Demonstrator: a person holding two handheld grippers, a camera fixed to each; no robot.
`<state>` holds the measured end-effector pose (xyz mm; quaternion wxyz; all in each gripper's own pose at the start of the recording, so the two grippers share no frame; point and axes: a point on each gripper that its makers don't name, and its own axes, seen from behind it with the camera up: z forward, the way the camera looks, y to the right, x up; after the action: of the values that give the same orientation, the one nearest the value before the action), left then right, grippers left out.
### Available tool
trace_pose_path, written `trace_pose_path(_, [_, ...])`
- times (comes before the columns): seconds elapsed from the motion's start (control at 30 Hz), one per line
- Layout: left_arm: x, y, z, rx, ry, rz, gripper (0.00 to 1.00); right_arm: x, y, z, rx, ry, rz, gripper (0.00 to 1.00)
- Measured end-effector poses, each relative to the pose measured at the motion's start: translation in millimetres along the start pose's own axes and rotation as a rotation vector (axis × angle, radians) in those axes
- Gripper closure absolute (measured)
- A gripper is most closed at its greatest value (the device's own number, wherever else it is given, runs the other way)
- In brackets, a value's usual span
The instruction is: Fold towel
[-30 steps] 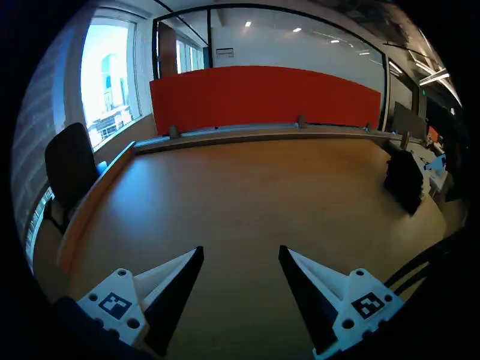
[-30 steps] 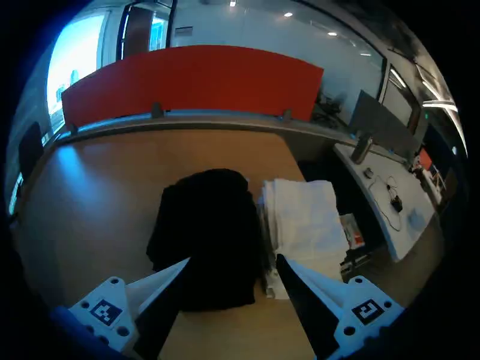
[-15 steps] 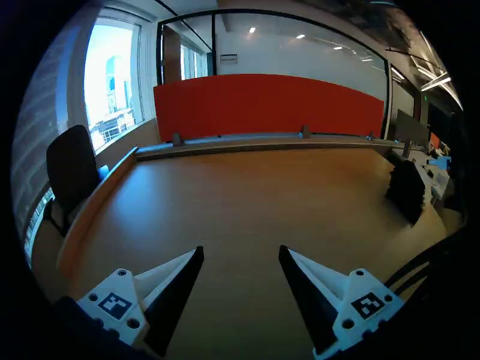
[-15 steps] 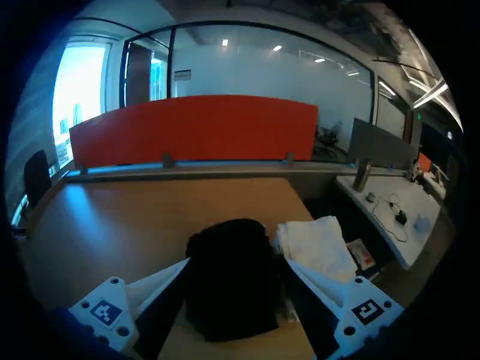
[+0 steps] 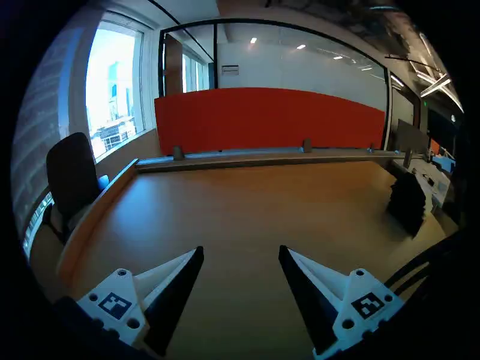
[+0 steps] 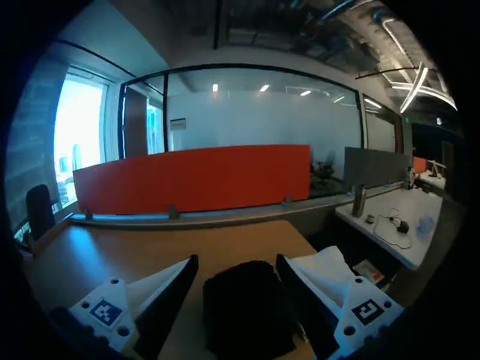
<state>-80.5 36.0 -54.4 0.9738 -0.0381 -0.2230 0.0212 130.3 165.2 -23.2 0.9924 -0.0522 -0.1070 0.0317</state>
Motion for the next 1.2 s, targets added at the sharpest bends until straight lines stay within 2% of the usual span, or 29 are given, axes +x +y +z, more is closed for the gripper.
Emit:
trace_pose_path(0.17, [12,-1.3,4.0,0.008,0.040,0.006,0.07,3,-5,1.0,0.011,0.010,-0.021,0.00])
trace_pose_path(0.6, [60,-19.9,13.5,0.047,0.173,0.003,0.07,34,-33,-2.0,0.023,0.073,-0.050,0.00])
trace_pose_path(0.87, [88,-28.4,12.8,0.052,0.238,-0.009,0.07,49,-68,-3.5,0.058,0.102,-0.054,0.00])
trace_pose_path(1.2, [110,-31.1,11.3,0.042,0.291,-0.020,0.07,62,-119,-3.2,0.099,0.125,-0.042,0.00])
